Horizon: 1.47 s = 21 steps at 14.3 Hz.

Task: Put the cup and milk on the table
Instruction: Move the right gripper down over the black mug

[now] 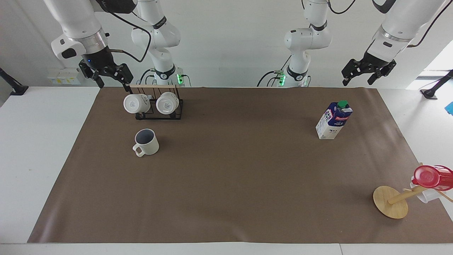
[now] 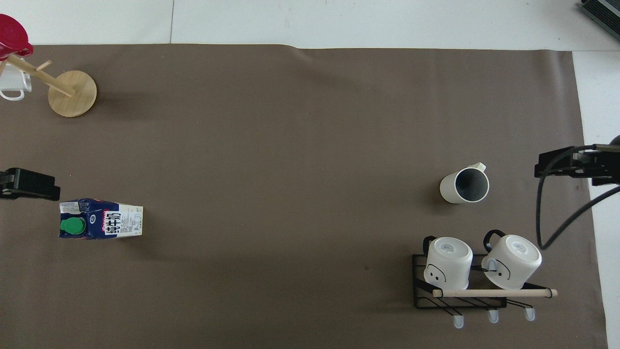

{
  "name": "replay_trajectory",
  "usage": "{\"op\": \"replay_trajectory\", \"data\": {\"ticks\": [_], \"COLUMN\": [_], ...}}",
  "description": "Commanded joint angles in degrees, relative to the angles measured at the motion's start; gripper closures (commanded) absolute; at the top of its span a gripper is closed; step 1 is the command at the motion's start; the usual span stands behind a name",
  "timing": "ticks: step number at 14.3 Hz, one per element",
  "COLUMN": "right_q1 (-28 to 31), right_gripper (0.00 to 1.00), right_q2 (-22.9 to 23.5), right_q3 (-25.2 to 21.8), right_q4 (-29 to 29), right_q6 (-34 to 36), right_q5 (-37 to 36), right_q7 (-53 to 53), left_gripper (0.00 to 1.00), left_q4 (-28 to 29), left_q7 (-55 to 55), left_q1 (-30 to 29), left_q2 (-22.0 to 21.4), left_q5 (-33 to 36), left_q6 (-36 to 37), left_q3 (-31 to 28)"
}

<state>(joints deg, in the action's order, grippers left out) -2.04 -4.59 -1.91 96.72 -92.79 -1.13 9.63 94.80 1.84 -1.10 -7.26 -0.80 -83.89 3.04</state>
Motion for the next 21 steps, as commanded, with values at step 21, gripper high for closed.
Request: {"op": "replay_trajectory", "data": {"ticks": [21], "right_q1": [-4.4], "right_gripper": [0.0], "right_q2": [13.7], "right_q3": [0.3], "right_q4": [20.7], "right_q6": [-31.9], "right_q5": [0.3], "right_q7": [16.8], "left_gripper": [0.0], "left_q4": [0.0], "left_q7": [0.0], "left_q1": [-0.2], "left_q2": [-0.6], "left_q5": [-0.5], "left_q6": [0.7], "left_q3": [-0.1]}}
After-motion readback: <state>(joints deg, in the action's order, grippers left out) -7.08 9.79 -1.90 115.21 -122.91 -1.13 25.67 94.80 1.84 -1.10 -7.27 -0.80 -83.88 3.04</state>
